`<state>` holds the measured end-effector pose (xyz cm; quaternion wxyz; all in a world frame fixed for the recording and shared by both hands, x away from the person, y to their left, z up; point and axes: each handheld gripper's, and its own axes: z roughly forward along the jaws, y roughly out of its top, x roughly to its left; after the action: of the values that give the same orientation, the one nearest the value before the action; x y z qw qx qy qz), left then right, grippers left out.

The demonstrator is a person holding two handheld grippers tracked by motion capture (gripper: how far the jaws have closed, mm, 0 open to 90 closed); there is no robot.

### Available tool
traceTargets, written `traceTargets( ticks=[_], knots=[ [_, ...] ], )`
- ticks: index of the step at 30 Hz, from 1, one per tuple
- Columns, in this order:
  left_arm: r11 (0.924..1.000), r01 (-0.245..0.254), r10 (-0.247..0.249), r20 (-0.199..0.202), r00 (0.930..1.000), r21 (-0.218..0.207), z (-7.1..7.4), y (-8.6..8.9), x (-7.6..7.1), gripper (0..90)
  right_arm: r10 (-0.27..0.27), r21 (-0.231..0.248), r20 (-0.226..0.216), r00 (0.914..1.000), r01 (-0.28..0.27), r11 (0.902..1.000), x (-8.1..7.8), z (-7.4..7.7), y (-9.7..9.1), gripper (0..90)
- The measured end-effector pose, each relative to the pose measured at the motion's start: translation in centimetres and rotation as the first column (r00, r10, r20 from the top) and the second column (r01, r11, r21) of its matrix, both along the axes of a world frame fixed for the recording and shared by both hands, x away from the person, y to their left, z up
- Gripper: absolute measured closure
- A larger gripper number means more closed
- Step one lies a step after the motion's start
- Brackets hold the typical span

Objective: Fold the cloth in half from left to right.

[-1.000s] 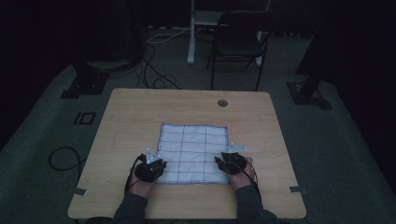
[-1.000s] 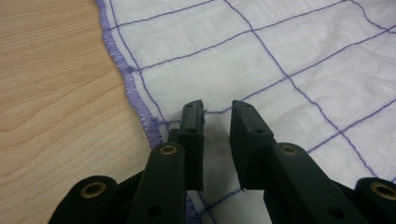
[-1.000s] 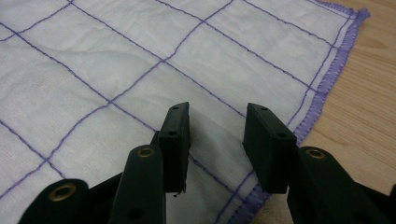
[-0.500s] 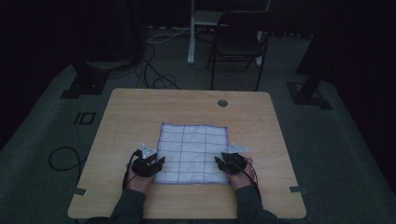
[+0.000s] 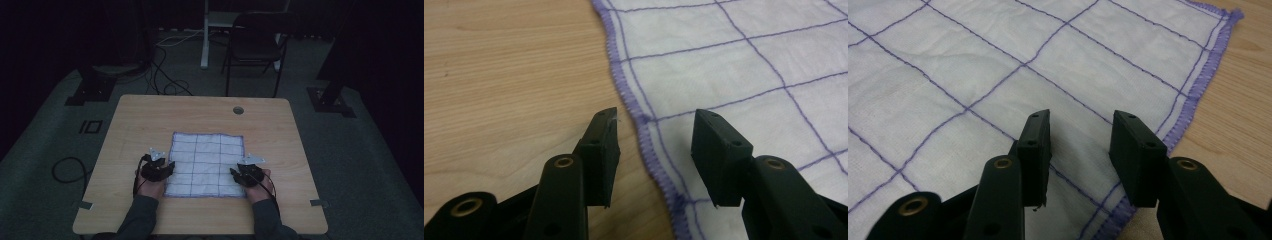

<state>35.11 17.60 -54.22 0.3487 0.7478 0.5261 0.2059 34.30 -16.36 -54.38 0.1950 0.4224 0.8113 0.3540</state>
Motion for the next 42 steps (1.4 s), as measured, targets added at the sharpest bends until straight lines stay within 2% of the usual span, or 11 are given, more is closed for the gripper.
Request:
traceTargets(
  ticks=[5, 12, 14, 15, 19, 20, 22, 27, 31, 37, 42],
  knots=[
    [0.9991, 0.010, -0.010, 0.013, 0.9999, 0.040, -0.1, -1.0, 0.2, 54.0, 0.000, -0.002, 0.001, 1.0000, 0.000, 1.0000, 0.0, 0.0, 0.0, 60.4],
    [0.9989, 0.010, -0.010, 0.012, 0.9999, 0.045, 0.0, -1.2, 0.4, 57.1, 0.000, 0.002, -0.006, 1.0000, 0.000, 1.0000, 0.0, 0.0, 0.0, 59.6],
    [0.9990, 0.008, -0.008, -0.002, 1.0000, 0.045, 0.1, -1.3, 0.5, 60.2, 0.003, 0.007, -0.015, 0.9999, -0.003, 1.0000, 0.0, 0.1, -0.1, 59.2],
    [0.9987, 0.013, -0.012, -0.015, 0.9998, 0.050, 0.3, -1.4, 0.6, 62.5, 0.000, 0.014, -0.002, 1.0000, 0.000, 0.9999, 0.1, 0.4, -0.3, 59.2],
    [0.9987, 0.029, -0.029, -0.021, 0.9994, 0.042, 0.3, -1.6, 0.6, 74.4, -0.036, 0.031, 0.020, 0.9992, 0.035, 0.9989, 0.6, 1.0, -1.3, 62.0],
    [0.9987, 0.032, -0.031, -0.021, 0.9993, 0.040, 0.3, -1.6, 0.5, 74.4, -0.036, 0.031, 0.020, 0.9992, 0.035, 0.9989, 0.6, 1.0, -1.3, 62.0],
    [0.9989, 0.040, -0.039, -0.024, 0.9990, 0.027, 0.3, -1.7, 0.6, 79.9, -0.046, 0.050, 0.010, 0.9989, 0.045, 0.9977, 1.1, 1.1, -2.0, 68.8],
    [0.9982, 0.057, -0.057, -0.036, 0.9977, 0.015, 0.4, -1.4, 0.7, 83.7, -0.035, 0.025, 0.018, 0.9992, 0.034, 0.9991, 2.2, 1.2, -2.0, 81.3],
    [0.9981, 0.060, -0.059, -0.044, 0.9973, 0.014, 0.4, -1.1, 0.7, 84.3, -0.030, 0.005, 0.011, 0.9995, 0.030, 0.9995, 2.7, 1.2, -1.8, 81.7],
    [0.9975, 0.064, -0.062, -0.057, 0.9964, 0.029, 0.6, -0.4, 0.7, 84.5, -0.013, -0.002, 0.018, 0.9997, 0.013, 0.9999, 2.3, 1.6, -1.7, 81.4],
    [0.9976, 0.061, -0.059, -0.057, 0.9966, 0.033, 0.6, 0.0, 0.6, 84.7, 0.002, -0.022, 0.006, 1.0000, -0.002, 0.9997, 2.2, 0.9, -1.5, 79.1]
  ],
)
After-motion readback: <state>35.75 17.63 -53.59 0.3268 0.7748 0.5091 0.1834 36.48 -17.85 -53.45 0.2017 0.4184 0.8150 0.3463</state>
